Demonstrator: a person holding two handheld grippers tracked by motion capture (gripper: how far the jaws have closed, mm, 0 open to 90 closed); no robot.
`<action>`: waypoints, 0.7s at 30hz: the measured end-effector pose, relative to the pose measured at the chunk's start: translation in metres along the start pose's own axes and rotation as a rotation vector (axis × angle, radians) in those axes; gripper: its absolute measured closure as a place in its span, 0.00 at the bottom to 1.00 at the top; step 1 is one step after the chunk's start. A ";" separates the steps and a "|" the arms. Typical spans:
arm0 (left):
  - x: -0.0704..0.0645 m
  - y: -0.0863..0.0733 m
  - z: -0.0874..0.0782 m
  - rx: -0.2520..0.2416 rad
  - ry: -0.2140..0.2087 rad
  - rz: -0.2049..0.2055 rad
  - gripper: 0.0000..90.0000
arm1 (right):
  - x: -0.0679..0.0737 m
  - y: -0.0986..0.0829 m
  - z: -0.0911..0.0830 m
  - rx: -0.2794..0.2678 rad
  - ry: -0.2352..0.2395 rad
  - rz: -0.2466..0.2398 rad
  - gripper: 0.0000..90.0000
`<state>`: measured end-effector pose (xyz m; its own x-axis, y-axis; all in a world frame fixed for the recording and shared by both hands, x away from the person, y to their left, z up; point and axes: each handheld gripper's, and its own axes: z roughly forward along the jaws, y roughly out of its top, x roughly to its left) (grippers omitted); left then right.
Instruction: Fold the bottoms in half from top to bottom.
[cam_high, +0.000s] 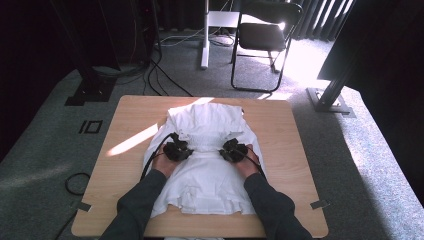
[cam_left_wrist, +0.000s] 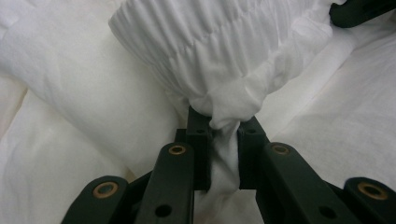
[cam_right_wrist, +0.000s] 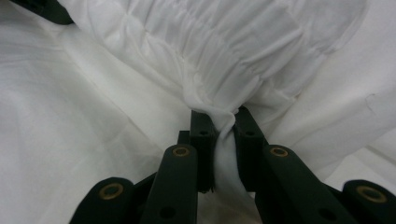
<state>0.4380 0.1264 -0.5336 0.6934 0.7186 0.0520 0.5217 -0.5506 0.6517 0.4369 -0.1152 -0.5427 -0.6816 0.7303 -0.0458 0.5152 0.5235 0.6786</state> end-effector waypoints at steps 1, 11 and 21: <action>0.003 0.002 0.002 -0.003 0.000 -0.001 0.90 | -0.003 0.004 0.003 0.005 -0.006 -0.002 0.90; 0.017 0.009 0.011 -0.023 0.020 -0.034 0.90 | -0.016 0.016 0.017 -0.020 -0.007 0.100 0.90; 0.019 0.027 -0.021 -0.105 0.019 -0.067 0.91 | -0.026 0.029 -0.017 -0.148 0.044 0.123 0.91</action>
<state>0.4545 0.1341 -0.4992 0.6489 0.7607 0.0189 0.5109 -0.4539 0.7300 0.4609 -0.1263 -0.5091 -0.6421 0.7630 0.0737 0.5162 0.3593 0.7774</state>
